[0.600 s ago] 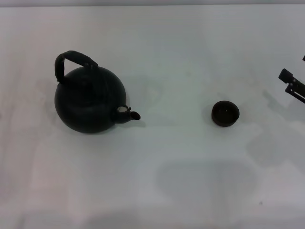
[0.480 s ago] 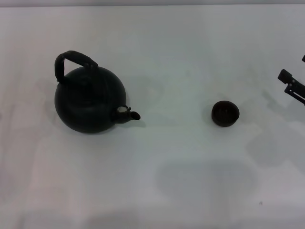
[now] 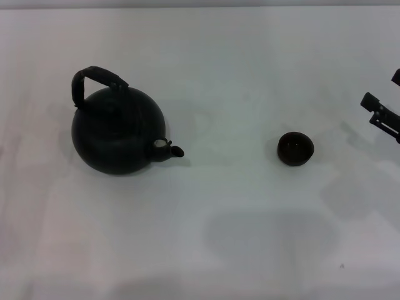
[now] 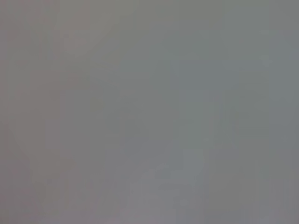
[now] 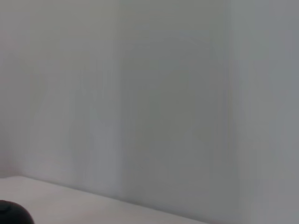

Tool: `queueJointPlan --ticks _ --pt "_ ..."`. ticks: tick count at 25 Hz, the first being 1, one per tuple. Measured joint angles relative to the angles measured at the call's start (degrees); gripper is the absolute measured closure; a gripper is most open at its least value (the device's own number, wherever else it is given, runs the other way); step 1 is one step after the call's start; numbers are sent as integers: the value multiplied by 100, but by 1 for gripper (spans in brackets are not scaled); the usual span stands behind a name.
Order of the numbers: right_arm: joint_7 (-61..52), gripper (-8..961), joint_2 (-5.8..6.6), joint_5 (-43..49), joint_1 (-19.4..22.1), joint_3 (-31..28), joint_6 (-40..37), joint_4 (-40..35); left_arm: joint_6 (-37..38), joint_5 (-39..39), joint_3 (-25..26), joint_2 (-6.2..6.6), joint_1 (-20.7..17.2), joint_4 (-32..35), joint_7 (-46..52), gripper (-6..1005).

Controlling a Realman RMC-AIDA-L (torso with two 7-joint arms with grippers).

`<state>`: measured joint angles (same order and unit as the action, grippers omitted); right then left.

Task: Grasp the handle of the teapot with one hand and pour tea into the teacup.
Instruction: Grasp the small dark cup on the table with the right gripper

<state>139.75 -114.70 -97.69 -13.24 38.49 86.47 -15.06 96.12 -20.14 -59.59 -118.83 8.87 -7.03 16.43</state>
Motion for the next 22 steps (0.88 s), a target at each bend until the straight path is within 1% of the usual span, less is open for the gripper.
queueJointPlan --ticks 4,7,12,14,19,22 --pt "-335 122 3 22 6 375 115 -310 0 6 4 5 0 0 -22 122" --pt "-963 122 15 189 25 838 135 -915 0 12 10 10 4 -1 -77 122" --pt "-2222 121 12 1040 -30 1252 110 -2070 -64 12 10 6 72 6 -86 122" --pt "-2560 121 3 1335 -82 1358 91 -2398 -70 12 10 2 84 7 -87 122" --pt "-2923 116 0 1640 -189 1777 19 -3016 -75 12 8 -5 91 9 -88 122" --pt "-2958 114 -3 1741 -239 2029 -157 -3238 -76 12 -2 -11 89 9 -88 121"
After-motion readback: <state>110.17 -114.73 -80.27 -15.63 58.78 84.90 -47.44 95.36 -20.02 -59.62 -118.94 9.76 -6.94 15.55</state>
